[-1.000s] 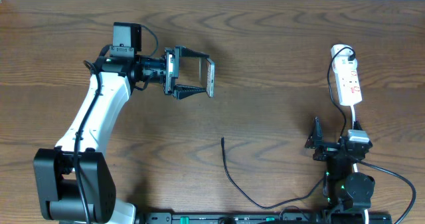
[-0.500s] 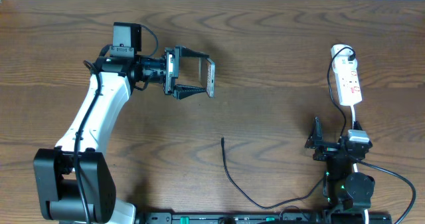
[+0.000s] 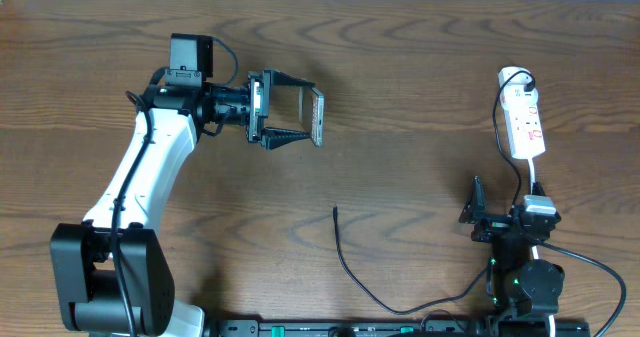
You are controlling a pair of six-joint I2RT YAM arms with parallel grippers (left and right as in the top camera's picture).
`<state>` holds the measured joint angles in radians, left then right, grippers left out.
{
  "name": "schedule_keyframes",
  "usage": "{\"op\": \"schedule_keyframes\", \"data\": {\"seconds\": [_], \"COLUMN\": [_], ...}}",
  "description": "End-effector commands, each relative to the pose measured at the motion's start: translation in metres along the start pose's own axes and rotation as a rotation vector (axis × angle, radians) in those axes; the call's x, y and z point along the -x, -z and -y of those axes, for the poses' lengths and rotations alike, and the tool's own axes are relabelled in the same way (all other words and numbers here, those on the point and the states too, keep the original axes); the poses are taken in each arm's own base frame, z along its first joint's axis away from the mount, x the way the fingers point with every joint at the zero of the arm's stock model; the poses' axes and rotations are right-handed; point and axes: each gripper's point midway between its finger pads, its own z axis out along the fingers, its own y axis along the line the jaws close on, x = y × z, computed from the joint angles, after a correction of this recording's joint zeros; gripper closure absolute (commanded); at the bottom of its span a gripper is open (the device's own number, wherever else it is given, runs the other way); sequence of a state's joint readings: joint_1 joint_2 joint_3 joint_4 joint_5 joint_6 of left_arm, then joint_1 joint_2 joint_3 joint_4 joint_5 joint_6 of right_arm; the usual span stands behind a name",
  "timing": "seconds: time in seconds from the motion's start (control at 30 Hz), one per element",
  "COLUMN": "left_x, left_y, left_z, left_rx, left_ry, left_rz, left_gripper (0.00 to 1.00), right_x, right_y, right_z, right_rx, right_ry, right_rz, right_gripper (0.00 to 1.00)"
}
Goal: Plug charger to phone and switch on socket
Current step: 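Lift the phone with the left gripper and turn it upright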
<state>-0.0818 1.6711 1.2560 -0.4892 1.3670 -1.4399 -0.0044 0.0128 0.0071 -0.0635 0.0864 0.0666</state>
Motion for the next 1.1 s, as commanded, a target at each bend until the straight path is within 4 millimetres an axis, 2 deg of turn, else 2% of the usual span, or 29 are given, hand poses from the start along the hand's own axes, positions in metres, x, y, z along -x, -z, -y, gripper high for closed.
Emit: {"op": "schedule_keyframes", "data": {"seconds": [0.0, 1.07], "left_x": [-0.0234, -0.0188], "left_y": [0.0041, 0.0038], "left_z": [0.0128, 0.0128], "left_rx": [-0.018, -0.017], "left_ry": [-0.07, -0.07], "left_rz": [-0.057, -0.03], "left_gripper": [0.92, 0.93], "right_x": [-0.0011, -0.0011], "right_y": [0.0001, 0.0001], "right_z": [0.0001, 0.0001], "right_rx": [-0.003, -0.003], "right_ry": [0.012, 0.012], "right_rz": [-0.002, -0.002], "right_gripper": [0.01, 0.01]}}
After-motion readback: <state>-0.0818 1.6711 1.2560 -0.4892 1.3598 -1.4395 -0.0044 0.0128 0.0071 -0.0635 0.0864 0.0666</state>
